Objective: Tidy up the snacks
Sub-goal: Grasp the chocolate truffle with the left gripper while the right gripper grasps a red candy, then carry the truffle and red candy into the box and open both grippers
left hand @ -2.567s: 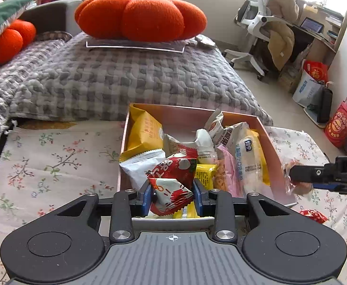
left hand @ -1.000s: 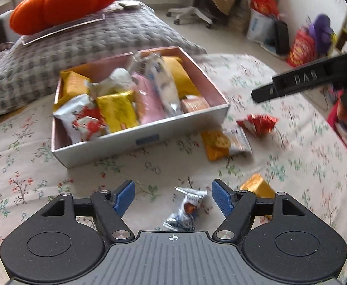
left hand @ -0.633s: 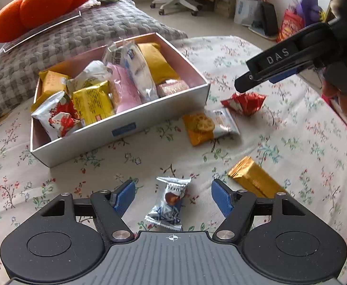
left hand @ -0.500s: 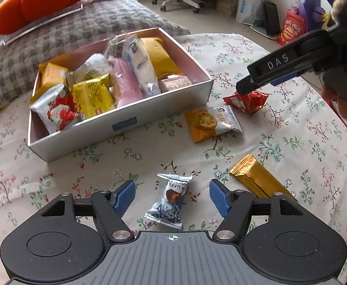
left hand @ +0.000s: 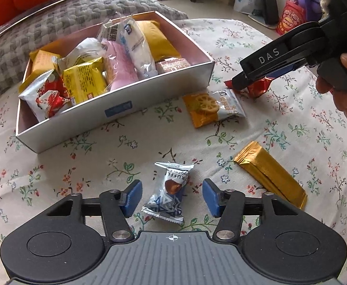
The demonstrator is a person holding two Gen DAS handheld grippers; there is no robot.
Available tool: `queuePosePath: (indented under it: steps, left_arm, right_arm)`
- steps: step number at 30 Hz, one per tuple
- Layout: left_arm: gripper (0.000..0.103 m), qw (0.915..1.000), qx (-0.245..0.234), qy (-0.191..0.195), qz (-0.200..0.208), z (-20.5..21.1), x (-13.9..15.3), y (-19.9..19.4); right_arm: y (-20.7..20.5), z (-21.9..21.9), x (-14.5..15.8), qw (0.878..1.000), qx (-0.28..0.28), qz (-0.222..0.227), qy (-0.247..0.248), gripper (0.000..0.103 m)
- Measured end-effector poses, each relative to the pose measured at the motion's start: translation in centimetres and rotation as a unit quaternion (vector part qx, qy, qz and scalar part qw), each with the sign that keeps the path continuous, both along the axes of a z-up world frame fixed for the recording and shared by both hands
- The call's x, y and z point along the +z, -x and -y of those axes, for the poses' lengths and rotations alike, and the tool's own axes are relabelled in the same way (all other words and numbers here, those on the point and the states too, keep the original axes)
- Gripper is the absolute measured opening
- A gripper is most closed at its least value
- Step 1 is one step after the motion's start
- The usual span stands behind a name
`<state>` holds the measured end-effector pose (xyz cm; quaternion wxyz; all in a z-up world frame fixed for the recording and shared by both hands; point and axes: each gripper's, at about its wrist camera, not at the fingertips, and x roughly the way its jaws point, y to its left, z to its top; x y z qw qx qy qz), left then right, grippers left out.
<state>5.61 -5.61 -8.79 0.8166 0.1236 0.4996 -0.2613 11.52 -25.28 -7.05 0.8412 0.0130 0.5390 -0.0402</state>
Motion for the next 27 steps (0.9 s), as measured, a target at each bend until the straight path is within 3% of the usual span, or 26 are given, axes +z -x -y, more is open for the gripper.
queuePosePath:
  steps: [4,13,27]
  left_arm:
    - [0.038,1.0000,0.007,0.002,-0.005,-0.2,-0.1,-0.3]
    - [0.025,1.0000,0.006,-0.003,-0.007,-0.1,-0.3,-0.4]
    - [0.020,0.9999,0.015,0.000,0.001,-0.4,0.1,-0.6]
  right_arm:
    - [-0.2,0.0,-0.2,1.000,-0.001,-0.002,-0.003,0.065]
    - [-0.6,0.3,-0.7,1.000,-0.005,-0.005,-0.001,0.058]
    - [-0.8,0.2,-1.1,1.000,-0.010,-0.004,-0.005,0.051]
